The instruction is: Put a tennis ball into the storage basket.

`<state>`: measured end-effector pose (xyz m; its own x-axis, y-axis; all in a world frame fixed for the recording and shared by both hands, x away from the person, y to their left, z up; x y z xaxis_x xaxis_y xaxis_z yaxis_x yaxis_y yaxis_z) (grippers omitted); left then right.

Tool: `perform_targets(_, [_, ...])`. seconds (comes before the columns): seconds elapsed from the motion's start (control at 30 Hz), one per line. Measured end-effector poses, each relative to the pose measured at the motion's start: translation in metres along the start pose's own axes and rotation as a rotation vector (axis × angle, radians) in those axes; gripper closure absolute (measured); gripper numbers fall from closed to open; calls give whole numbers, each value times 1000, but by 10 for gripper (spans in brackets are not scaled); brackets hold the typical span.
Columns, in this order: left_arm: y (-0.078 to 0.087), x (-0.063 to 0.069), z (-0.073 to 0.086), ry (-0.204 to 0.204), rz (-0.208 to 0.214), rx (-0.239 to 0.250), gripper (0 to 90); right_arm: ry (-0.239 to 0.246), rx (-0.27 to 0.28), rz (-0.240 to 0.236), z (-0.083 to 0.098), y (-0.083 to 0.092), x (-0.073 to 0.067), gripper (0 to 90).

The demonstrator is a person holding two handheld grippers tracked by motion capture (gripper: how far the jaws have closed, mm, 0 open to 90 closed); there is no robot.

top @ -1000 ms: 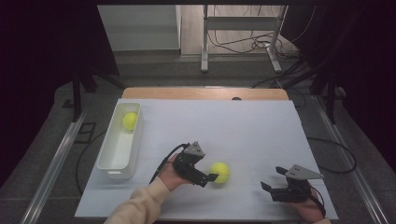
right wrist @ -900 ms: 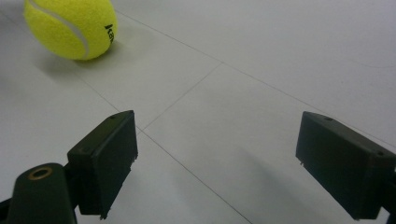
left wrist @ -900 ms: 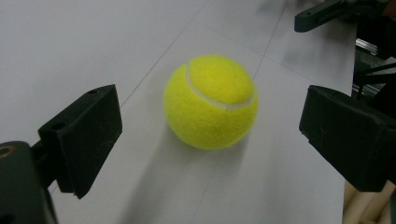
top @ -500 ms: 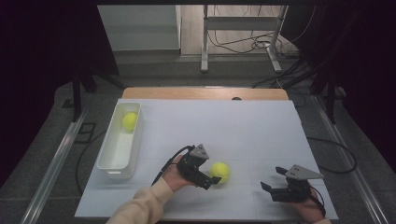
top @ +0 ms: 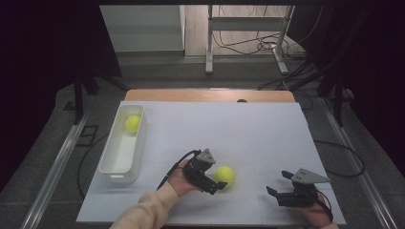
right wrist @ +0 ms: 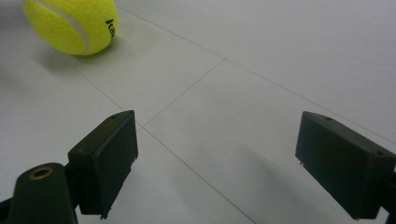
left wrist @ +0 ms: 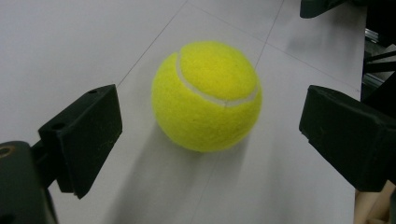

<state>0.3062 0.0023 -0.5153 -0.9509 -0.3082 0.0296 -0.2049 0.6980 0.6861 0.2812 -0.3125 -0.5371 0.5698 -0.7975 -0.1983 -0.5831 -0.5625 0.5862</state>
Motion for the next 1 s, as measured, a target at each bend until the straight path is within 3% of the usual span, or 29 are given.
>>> perform_targets(1.0, [-1,-1,2,5,-2,12,120,3,-7,4,1,-1,0,136])
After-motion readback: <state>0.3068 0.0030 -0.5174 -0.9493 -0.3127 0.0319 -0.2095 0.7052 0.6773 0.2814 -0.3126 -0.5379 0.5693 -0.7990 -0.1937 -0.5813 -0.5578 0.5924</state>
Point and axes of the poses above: each handheld gripper's, and its own axes: y roughly backward along the jaws, z roughly out of its underside, x roughly to its right, the point moved 3 cm from there along -y, roughly forward along the jaws, and after that the axes turned 14 degrees about -y, right-handed, at the moved point
